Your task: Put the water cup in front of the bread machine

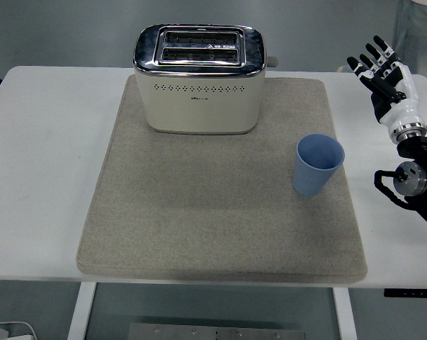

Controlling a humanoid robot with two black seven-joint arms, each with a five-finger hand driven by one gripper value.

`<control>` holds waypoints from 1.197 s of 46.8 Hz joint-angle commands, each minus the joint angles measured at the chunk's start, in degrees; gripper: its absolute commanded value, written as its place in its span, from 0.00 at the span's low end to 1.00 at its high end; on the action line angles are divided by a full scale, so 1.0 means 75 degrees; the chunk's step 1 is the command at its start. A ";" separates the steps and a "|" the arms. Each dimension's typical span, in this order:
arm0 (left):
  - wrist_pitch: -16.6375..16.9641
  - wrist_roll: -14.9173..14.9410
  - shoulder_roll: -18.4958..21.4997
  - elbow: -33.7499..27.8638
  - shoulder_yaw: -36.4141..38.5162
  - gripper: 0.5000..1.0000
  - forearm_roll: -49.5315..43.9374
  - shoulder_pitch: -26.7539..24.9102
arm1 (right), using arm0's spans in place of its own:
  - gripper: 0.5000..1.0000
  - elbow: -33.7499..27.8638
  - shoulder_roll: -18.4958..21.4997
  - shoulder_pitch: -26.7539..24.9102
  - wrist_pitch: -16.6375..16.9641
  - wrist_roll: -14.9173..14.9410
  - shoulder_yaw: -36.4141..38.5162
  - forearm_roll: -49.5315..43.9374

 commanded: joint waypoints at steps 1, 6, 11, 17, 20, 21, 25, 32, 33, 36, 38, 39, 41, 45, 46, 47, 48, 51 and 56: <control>0.0000 -0.0007 0.0000 -0.0001 0.0000 1.00 -0.0001 0.0000 | 0.83 0.0037 -0.0026 -0.0014 0.0008 0.0012 -0.0151 -0.0333; 0.0000 -0.0007 0.0000 -0.0001 0.0000 1.00 -0.0001 0.0000 | 0.83 0.0072 -0.0037 -0.0025 0.0055 0.0140 -0.0420 -0.0754; 0.0000 -0.0007 0.0000 0.0010 0.0000 1.00 -0.0001 0.0000 | 0.83 0.0165 -0.0119 -0.0014 0.0067 0.0281 -0.0842 -0.1095; 0.0000 0.0004 0.0000 -0.0001 0.0000 1.00 -0.0001 0.0000 | 0.83 0.0295 -0.0506 -0.0014 0.0125 0.0305 -0.0960 -0.1142; 0.0000 0.0004 0.0000 -0.0001 0.0000 1.00 -0.0001 0.0000 | 0.83 0.0295 -0.0646 -0.0014 0.0300 0.0340 -0.0960 -0.1142; 0.0000 0.0004 0.0000 -0.0001 0.0000 1.00 -0.0001 0.0000 | 0.83 0.0306 -0.0763 -0.0014 0.0452 0.0340 -0.0960 -0.1142; 0.0000 0.0004 0.0000 -0.0001 0.0000 1.00 -0.0001 0.0000 | 0.83 0.0341 -0.0998 -0.0025 0.0711 0.0352 -0.0960 -0.1142; 0.0000 0.0004 0.0000 -0.0001 0.0000 1.00 -0.0001 0.0000 | 0.83 0.0645 -0.1455 -0.0259 0.1062 0.0480 -0.0983 -0.1235; 0.0000 0.0004 0.0000 -0.0001 0.0000 1.00 -0.0013 0.0000 | 0.83 0.0704 -0.1537 -0.0306 0.1121 0.0515 -0.0983 -0.1294; 0.0000 0.0004 0.0000 -0.0001 0.0000 1.00 -0.0001 0.0000 | 0.83 0.0927 -0.1806 -0.0493 0.1238 0.0609 -0.0983 -0.1528; 0.0000 0.0004 0.0000 -0.0001 0.0000 1.00 -0.0001 0.0000 | 0.83 0.1079 -0.1994 -0.0634 0.1262 0.0668 -0.0972 -0.1704; 0.0000 0.0004 0.0000 -0.0001 0.0000 1.00 -0.0001 0.0000 | 0.83 0.1161 -0.2087 -0.0704 0.1262 0.0691 -0.0972 -0.1774; 0.0000 0.0004 0.0000 -0.0001 0.0000 1.00 -0.0001 0.0000 | 0.83 0.1337 -0.2252 -0.0857 0.1285 0.0750 -0.0972 -0.1891; 0.0000 0.0004 0.0000 -0.0001 0.0000 1.00 -0.0001 0.0000 | 0.83 0.1560 -0.2580 -0.1126 0.1390 0.0788 -0.0972 -0.2021; 0.0000 -0.0007 0.0000 -0.0001 0.0000 1.00 -0.0001 0.0000 | 0.83 0.1583 -0.2638 -0.1197 0.1437 0.0788 -0.0972 -0.2033; 0.0000 -0.0007 0.0000 -0.0001 0.0000 1.00 -0.0013 0.0000 | 0.83 0.1618 -0.2697 -0.1244 0.1484 0.0788 -0.0972 -0.2033; 0.0000 -0.0007 0.0000 -0.0001 0.0000 1.00 -0.0002 0.0000 | 0.83 0.1642 -0.2732 -0.1314 0.1519 0.0788 -0.0972 -0.2033; 0.0000 -0.0007 0.0000 -0.0001 0.0000 1.00 -0.0001 0.0000 | 0.83 0.1689 -0.2873 -0.1513 0.1590 0.0788 -0.0972 -0.2033; 0.0000 0.0004 0.0000 0.0010 0.0000 1.00 -0.0001 0.0000 | 0.83 0.1865 -0.3107 -0.1853 0.1672 0.0788 -0.0983 -0.2044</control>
